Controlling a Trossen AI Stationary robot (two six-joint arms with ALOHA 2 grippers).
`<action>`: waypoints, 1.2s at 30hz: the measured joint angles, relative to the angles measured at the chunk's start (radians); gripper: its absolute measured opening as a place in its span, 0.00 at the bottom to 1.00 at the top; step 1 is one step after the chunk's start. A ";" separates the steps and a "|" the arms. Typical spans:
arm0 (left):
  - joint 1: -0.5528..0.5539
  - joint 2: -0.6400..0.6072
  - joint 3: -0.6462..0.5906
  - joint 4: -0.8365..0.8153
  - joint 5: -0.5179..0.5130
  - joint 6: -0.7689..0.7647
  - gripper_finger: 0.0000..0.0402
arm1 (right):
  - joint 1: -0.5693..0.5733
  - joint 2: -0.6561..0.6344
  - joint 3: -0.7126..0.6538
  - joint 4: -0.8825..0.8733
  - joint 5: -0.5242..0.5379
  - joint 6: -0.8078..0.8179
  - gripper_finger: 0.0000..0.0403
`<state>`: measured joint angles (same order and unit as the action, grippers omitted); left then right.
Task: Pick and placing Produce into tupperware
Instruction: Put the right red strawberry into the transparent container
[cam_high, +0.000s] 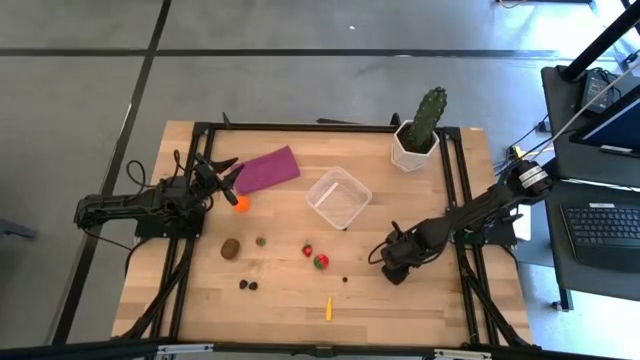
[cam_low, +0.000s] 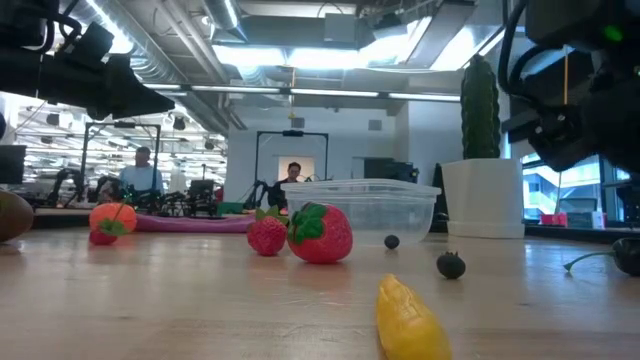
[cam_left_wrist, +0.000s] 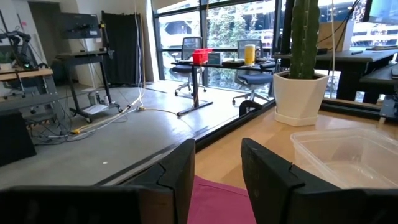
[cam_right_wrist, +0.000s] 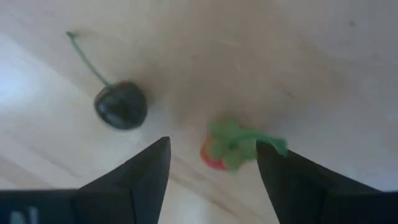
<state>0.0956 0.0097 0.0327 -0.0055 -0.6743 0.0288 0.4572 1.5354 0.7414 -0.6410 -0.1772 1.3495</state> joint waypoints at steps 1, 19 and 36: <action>0.000 0.000 0.000 0.000 0.000 0.000 0.31 | 0.000 0.013 0.000 -0.001 0.000 0.000 0.59; 0.000 0.000 0.000 0.000 0.000 -0.001 0.31 | -0.002 0.065 0.005 -0.045 -0.024 -0.005 0.33; 0.000 0.000 0.000 0.000 0.000 -0.002 0.31 | -0.131 -0.123 0.057 -0.064 0.034 -0.284 0.29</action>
<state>0.0957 0.0101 0.0328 -0.0051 -0.6744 0.0269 0.3263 1.4125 0.7981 -0.7046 -0.1436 1.0653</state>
